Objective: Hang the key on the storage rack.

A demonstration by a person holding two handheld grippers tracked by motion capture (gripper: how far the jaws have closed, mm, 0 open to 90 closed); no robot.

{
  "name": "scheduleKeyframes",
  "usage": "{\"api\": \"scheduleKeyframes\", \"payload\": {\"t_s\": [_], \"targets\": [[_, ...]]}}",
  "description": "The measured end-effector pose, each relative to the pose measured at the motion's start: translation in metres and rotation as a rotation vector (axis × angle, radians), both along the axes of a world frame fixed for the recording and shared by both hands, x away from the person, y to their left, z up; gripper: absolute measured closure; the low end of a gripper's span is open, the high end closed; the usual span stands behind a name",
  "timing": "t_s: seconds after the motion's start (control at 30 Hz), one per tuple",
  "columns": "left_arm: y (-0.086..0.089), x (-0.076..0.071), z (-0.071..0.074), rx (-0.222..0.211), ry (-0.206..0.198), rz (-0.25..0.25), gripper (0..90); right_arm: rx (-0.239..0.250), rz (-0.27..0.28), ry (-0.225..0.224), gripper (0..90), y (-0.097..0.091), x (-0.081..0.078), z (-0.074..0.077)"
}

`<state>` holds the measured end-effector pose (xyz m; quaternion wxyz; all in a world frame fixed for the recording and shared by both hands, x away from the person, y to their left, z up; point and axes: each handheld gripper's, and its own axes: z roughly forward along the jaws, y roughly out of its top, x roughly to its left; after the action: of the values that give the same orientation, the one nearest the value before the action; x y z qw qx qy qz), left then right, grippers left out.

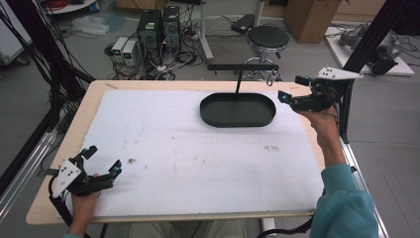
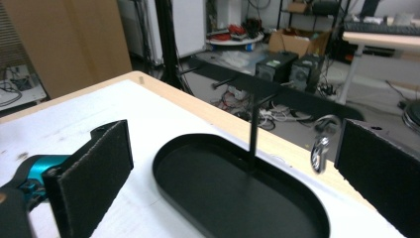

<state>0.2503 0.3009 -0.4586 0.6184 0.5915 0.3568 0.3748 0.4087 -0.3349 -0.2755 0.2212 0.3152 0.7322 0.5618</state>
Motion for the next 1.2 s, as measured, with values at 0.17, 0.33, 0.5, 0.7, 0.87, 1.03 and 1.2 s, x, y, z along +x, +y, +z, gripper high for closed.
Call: {"api": "scheduleKeyframes", "payload": {"t_s": [0.17,0.33,0.5,0.7,0.87,1.03,1.2], "targets": [[0.000,0.000,0.000,0.001,0.003,0.000,2.2,-0.002,0.012,-0.038,0.7,0.000,-0.022,-0.016],[0.000,0.001,0.000,-0.001,0.004,-0.001,2.2,0.028,0.005,-0.074,0.7,0.004,-0.046,-0.051],[0.000,0.001,0.000,0.000,0.005,-0.001,2.2,0.030,-0.031,-0.153,0.7,0.011,-0.076,-0.094],[0.000,0.001,0.000,0.001,0.005,0.001,2.2,0.060,-0.059,-0.157,0.7,0.009,-0.096,-0.141],[0.000,0.001,0.000,0.001,0.005,0.001,2.2,0.114,-0.110,-0.163,0.7,-0.002,-0.105,-0.164],[0.000,0.001,0.000,0.000,0.006,0.001,2.2,0.110,-0.112,-0.152,0.7,-0.003,-0.104,-0.179],[0.000,0.000,0.000,0.003,-0.001,0.002,2.2,0.137,-0.127,-0.192,0.7,-0.005,-0.107,-0.181]]}}
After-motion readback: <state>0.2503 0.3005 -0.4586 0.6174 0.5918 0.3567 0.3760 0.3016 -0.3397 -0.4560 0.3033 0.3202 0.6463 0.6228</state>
